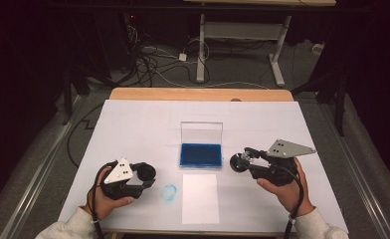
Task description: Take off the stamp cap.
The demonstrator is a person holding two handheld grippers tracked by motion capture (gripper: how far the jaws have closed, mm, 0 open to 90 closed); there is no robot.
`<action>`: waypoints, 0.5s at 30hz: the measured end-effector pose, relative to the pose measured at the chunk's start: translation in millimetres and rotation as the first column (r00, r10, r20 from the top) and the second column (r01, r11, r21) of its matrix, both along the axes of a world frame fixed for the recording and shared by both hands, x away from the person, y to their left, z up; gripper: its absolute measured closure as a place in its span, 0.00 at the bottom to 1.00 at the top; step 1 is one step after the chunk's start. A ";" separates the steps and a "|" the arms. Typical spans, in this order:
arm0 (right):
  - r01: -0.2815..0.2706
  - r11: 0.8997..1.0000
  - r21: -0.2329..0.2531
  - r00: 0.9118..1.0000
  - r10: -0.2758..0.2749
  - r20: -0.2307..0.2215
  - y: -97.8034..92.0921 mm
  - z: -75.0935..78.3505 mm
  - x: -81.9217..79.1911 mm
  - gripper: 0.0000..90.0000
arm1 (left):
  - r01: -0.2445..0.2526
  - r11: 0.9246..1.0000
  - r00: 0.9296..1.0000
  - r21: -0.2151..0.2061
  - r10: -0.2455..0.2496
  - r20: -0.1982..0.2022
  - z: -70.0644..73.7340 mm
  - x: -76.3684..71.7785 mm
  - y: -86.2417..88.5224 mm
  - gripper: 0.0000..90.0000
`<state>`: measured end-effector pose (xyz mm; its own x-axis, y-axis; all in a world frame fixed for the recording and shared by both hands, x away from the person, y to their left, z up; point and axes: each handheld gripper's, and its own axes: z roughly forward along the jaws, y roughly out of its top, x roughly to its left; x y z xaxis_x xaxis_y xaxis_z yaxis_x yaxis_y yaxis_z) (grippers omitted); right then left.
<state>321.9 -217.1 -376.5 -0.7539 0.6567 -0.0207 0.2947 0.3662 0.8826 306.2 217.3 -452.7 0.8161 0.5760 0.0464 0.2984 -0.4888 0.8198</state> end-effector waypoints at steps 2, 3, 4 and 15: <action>-0.002 1.000 -0.005 1.000 0.002 0.002 0.3 -0.7 0.7 0.63 | 0.000 1.000 1.000 0.003 0.000 -0.002 -0.2 0.7 0.6 0.41; -0.003 1.000 -0.003 1.000 0.003 0.000 0.1 -0.9 0.9 0.63 | -0.002 1.000 1.000 0.002 0.002 -0.005 -0.5 1.1 0.9 0.41; 0.000 1.000 -0.002 1.000 0.000 -0.003 -0.2 -0.9 1.1 0.63 | 0.000 1.000 1.000 -0.002 0.000 -0.007 -0.8 1.3 0.8 0.41; 0.010 1.000 -0.001 1.000 -0.010 -0.005 -1.2 1.3 6.3 0.63 | -0.002 1.000 1.000 0.015 0.002 -0.008 -2.1 1.3 2.0 0.41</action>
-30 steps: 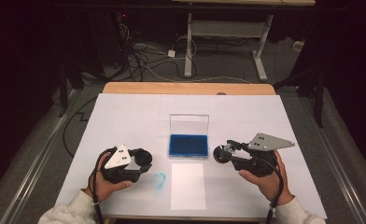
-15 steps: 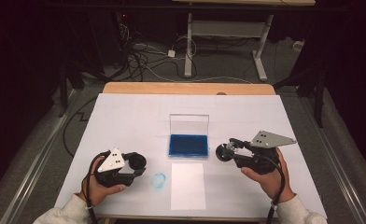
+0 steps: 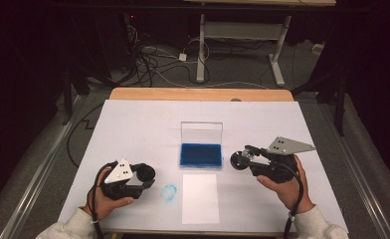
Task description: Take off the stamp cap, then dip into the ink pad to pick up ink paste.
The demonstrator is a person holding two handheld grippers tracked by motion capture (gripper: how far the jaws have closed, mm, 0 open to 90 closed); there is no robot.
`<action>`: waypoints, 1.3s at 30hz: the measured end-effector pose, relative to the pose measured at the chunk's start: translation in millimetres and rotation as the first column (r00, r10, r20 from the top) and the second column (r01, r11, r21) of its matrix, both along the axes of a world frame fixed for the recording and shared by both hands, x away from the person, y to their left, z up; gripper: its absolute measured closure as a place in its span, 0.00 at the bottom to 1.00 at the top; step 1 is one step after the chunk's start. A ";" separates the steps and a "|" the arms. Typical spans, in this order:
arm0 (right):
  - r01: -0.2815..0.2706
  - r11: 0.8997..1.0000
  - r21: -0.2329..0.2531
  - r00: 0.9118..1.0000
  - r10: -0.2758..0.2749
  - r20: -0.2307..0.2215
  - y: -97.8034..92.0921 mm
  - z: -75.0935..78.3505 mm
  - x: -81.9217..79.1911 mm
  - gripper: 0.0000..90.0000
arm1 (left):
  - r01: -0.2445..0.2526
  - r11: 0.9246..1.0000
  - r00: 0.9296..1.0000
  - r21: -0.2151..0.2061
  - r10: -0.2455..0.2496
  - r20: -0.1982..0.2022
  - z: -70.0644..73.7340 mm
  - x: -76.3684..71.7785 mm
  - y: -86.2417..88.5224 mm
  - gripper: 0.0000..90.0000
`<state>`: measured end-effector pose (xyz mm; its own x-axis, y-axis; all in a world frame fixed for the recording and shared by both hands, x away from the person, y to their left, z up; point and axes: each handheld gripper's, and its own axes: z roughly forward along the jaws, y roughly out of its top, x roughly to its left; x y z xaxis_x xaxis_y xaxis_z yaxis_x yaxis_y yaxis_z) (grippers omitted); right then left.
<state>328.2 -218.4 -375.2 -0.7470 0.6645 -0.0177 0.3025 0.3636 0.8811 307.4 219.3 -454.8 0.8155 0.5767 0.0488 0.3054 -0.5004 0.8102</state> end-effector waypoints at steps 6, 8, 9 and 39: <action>0.004 1.000 0.003 1.000 -0.004 0.009 -0.8 3.6 1.9 0.63 | -0.002 1.000 1.000 0.010 0.002 -0.005 -1.2 0.3 0.7 0.41; 0.006 1.000 0.005 1.000 -0.006 0.012 -1.1 6.2 3.8 0.63 | -0.003 1.000 1.000 0.015 0.003 -0.002 -0.8 -0.7 1.7 0.41; 0.006 1.000 0.008 1.000 -0.006 0.014 -1.1 7.1 4.6 0.63 | -0.007 1.000 1.000 0.013 0.007 -0.003 -0.5 -1.3 1.9 0.41; -0.150 0.976 -0.157 0.987 0.138 -0.083 106.5 8.8 66.0 0.63 | -0.027 0.999 1.000 0.018 0.027 -0.012 0.0 -1.2 -0.4 0.41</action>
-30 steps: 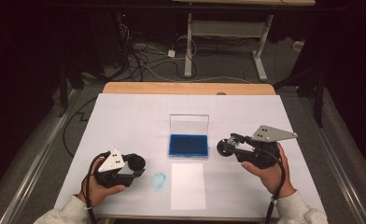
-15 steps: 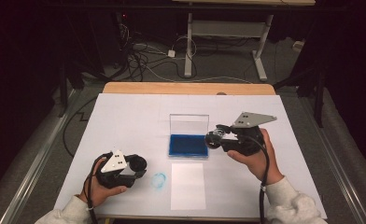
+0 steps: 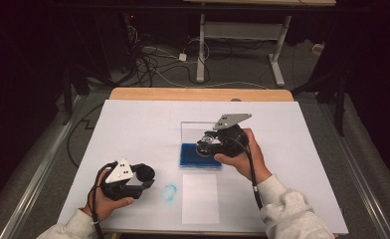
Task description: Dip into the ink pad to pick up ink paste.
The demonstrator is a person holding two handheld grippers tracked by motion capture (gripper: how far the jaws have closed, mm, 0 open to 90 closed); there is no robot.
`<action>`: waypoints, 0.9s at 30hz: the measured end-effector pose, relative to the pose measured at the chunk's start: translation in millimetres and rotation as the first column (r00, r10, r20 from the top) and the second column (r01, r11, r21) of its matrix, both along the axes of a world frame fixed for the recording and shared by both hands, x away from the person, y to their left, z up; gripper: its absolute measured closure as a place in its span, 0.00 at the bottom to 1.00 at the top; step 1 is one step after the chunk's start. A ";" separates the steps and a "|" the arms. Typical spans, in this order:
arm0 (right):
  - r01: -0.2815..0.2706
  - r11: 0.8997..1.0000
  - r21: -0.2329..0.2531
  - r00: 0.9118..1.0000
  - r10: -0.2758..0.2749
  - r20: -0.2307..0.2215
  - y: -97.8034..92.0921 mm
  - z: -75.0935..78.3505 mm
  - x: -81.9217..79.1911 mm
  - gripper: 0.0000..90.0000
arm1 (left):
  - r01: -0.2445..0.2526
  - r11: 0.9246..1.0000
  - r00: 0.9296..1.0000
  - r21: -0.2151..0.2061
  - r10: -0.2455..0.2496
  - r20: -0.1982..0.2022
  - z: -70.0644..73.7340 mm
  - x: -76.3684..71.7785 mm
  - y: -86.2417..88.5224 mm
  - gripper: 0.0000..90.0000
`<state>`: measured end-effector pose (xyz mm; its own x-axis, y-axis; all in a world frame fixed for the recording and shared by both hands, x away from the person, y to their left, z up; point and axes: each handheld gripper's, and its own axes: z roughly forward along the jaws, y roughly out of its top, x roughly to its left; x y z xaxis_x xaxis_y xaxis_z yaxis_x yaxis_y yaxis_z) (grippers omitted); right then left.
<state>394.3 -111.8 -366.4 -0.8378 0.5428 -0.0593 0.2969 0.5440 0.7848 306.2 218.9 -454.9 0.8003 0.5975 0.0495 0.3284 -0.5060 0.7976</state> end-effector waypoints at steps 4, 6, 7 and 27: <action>0.001 1.000 -0.020 1.000 -0.001 -0.022 7.1 -8.5 8.6 0.63 | -0.003 1.000 1.000 -0.014 0.003 -0.001 0.4 -0.4 1.2 0.41; 0.001 1.000 -0.020 1.000 -0.002 -0.028 7.7 -9.9 10.6 0.63 | 0.003 1.000 1.000 -0.004 -0.003 -0.002 0.3 0.1 1.4 0.41; 0.007 1.000 -0.024 0.999 -0.008 -0.039 8.9 -12.2 13.3 0.63 | 0.024 0.999 1.000 0.043 -0.025 0.011 1.9 1.9 3.8 0.41; 0.004 0.995 -0.096 0.992 -0.016 -0.126 37.9 -45.4 33.0 0.63 | 0.044 0.998 0.999 0.044 -0.044 -0.007 0.2 4.6 1.9 0.41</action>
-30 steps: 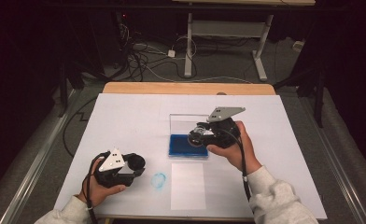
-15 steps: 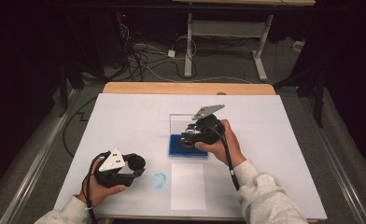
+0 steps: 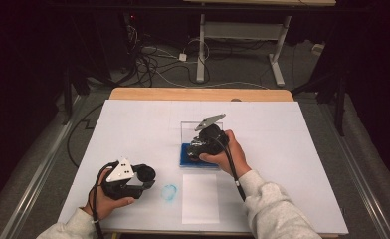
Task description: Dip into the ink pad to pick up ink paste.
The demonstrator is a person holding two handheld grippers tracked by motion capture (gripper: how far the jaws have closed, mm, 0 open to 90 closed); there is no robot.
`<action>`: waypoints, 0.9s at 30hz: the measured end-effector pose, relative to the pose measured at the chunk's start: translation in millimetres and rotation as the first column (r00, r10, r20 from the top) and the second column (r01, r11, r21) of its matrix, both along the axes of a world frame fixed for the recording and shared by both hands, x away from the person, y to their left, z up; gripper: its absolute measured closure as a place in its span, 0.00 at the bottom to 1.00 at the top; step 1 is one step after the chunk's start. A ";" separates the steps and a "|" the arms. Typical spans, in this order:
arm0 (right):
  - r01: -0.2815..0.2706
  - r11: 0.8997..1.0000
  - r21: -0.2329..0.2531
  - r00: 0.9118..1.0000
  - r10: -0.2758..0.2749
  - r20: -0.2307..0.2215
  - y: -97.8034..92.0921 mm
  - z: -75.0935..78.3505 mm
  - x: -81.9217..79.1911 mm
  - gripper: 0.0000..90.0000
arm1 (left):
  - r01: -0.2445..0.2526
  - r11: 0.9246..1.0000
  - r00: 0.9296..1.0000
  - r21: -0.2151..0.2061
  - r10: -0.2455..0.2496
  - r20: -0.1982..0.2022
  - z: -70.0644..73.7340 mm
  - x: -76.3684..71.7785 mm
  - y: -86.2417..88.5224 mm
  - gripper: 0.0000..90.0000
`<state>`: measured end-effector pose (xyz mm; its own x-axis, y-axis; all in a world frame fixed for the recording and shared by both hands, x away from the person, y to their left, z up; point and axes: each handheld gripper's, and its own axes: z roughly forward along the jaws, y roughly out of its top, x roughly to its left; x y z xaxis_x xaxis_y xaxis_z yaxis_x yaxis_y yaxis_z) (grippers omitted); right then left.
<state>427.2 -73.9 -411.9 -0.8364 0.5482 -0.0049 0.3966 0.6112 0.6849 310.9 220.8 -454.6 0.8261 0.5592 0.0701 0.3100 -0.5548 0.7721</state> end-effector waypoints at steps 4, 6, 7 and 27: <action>-0.015 1.000 -0.014 1.000 0.015 -0.011 5.8 -6.1 1.6 0.63 | 0.005 1.000 1.000 0.003 -0.005 -0.001 -0.1 -0.1 -0.3 0.41; -0.009 1.000 -0.025 1.000 0.009 -0.011 7.9 -8.1 2.0 0.63 | 0.007 1.000 1.000 0.010 -0.007 0.002 -0.1 -0.4 -0.7 0.41; -0.012 1.000 -0.027 1.000 0.012 -0.010 8.3 -9.0 2.8 0.63 | 0.009 1.000 1.000 0.008 -0.009 0.001 -0.1 -0.5 -0.7 0.41; 0.036 0.999 0.004 0.999 -0.036 -0.019 8.9 -13.0 7.3 0.64 | -0.003 1.000 1.000 -0.027 0.002 -0.020 -3.1 -2.3 -6.8 0.41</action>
